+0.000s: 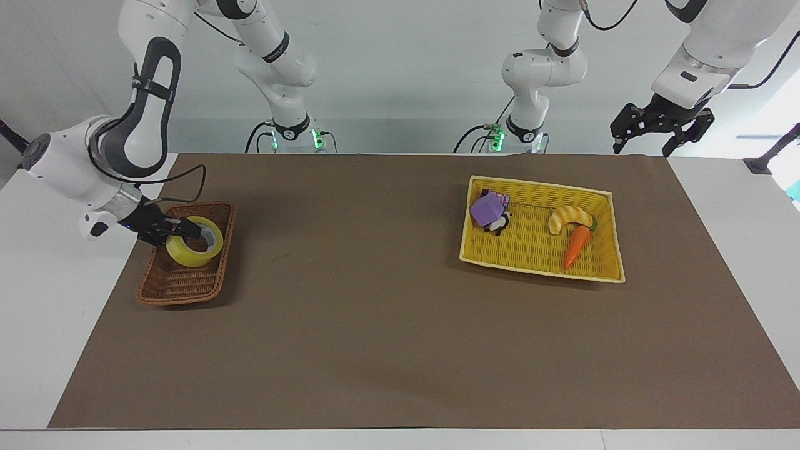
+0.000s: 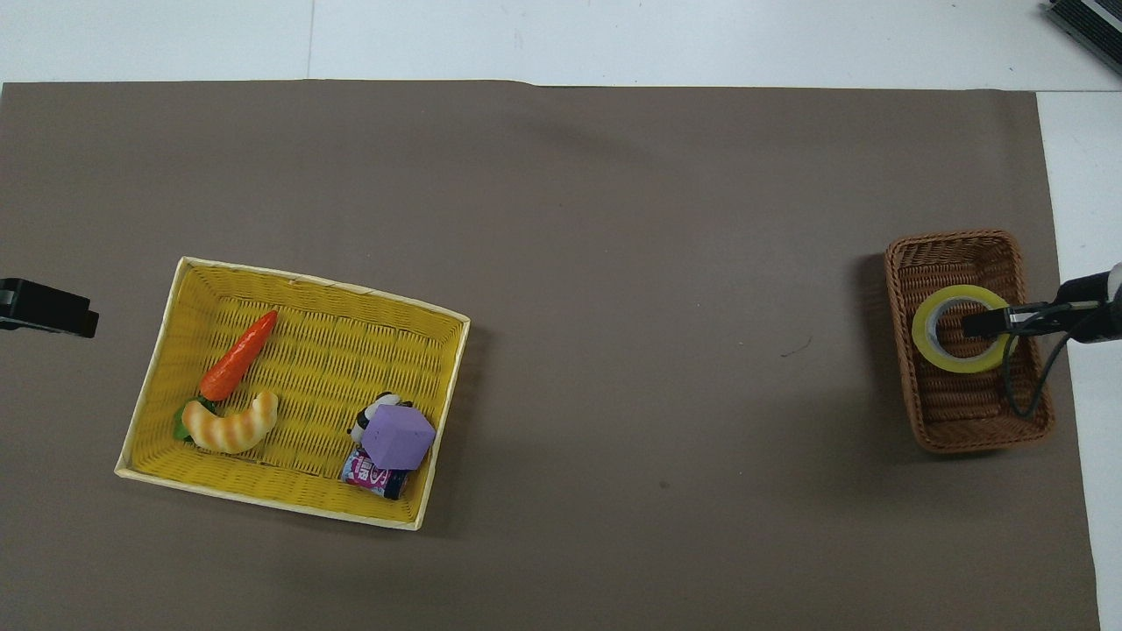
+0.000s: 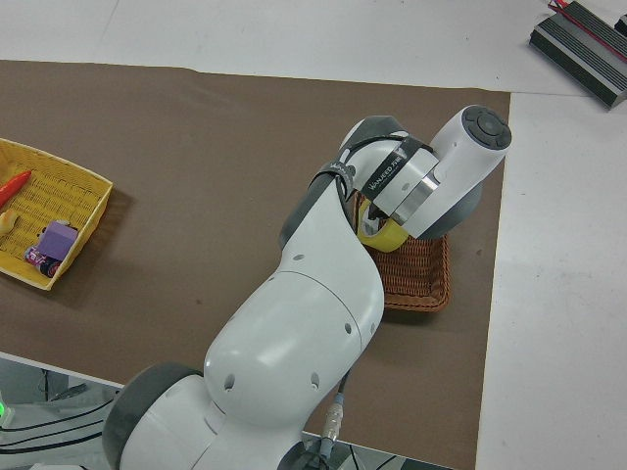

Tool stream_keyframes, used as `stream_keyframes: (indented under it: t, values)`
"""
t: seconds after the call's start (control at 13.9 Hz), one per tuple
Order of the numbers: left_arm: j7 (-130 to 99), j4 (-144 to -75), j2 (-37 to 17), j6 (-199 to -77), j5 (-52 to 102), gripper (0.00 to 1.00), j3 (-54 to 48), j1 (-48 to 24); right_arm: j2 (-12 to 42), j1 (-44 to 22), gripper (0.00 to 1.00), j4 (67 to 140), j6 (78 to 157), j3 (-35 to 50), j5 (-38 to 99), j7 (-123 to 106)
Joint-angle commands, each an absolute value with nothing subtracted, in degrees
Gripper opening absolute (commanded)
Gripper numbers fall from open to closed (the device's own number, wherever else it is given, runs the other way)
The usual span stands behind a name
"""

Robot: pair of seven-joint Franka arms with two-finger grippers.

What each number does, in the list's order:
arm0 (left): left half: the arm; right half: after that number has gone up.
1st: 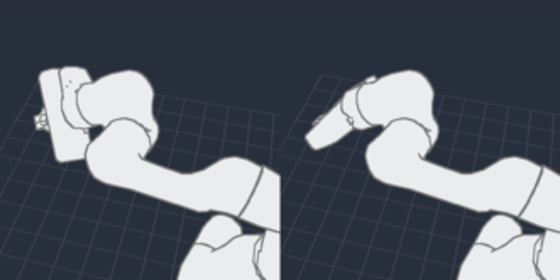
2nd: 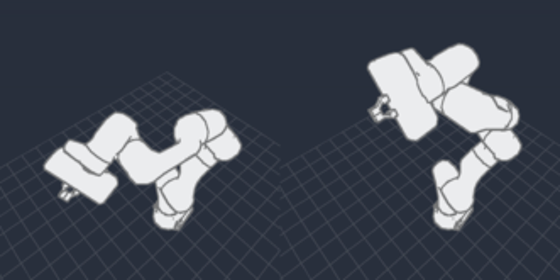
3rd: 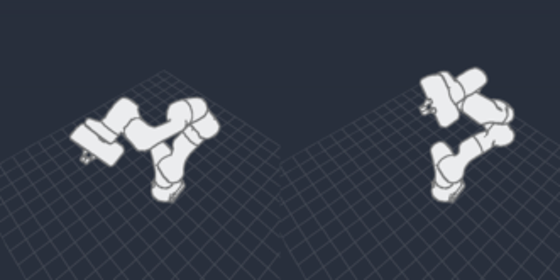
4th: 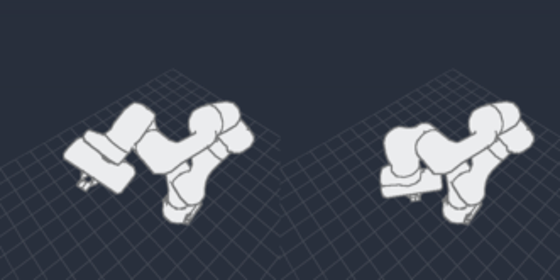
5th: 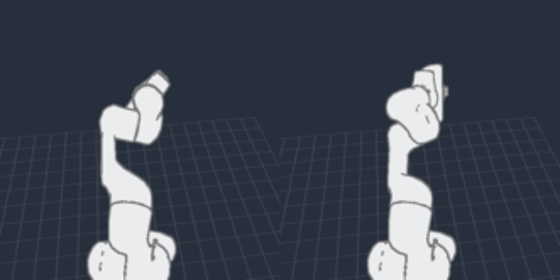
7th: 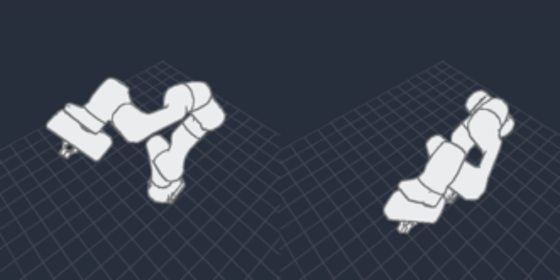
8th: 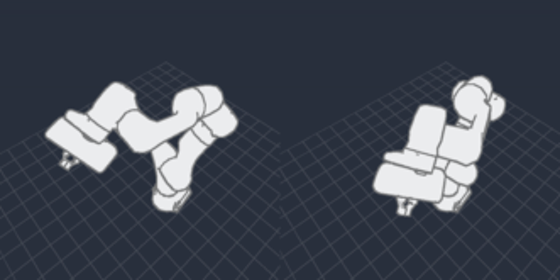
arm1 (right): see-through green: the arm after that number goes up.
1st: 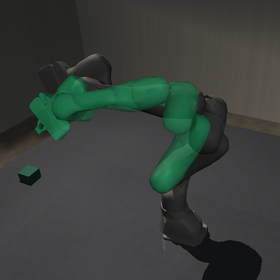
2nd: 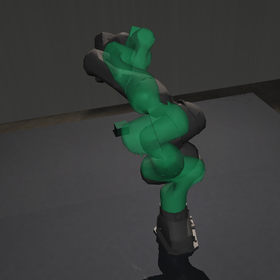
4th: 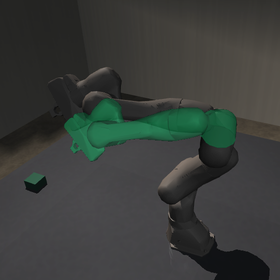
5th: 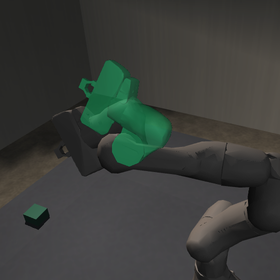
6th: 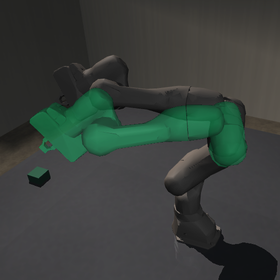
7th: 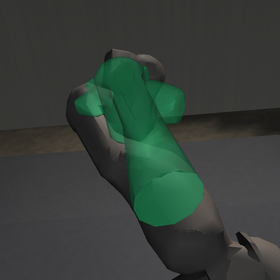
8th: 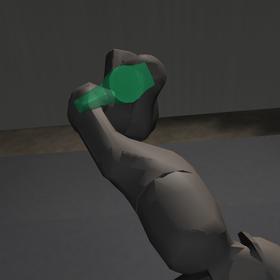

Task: Move tape to another basket
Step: 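Lower the tape into the brown basket while the left gripper withdraws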

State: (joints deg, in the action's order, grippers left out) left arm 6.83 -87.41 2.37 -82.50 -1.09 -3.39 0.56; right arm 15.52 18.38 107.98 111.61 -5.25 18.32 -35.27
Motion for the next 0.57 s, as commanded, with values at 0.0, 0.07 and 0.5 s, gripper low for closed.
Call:
stream_keyframes:
  t: [0.0, 0.07, 0.5]
  values:
    - [7.30, -87.54, 2.37, -83.23, -2.11, 1.00, -3.34, 0.70, 16.17, 20.04, 0.17, 108.46, 112.59, -4.83, 18.90, -39.20]
    - [7.29, -87.54, 2.37, -83.23, -2.11, 1.00, -3.25, 0.70, 16.08, 20.04, 0.29, 108.54, 112.67, -4.92, 18.90, -39.20]
    - [7.21, -88.59, 2.90, -83.93, -1.93, 1.00, -3.16, 0.97, 16.08, 21.18, 1.00, 107.93, 110.75, -4.75, 19.94, -39.20]
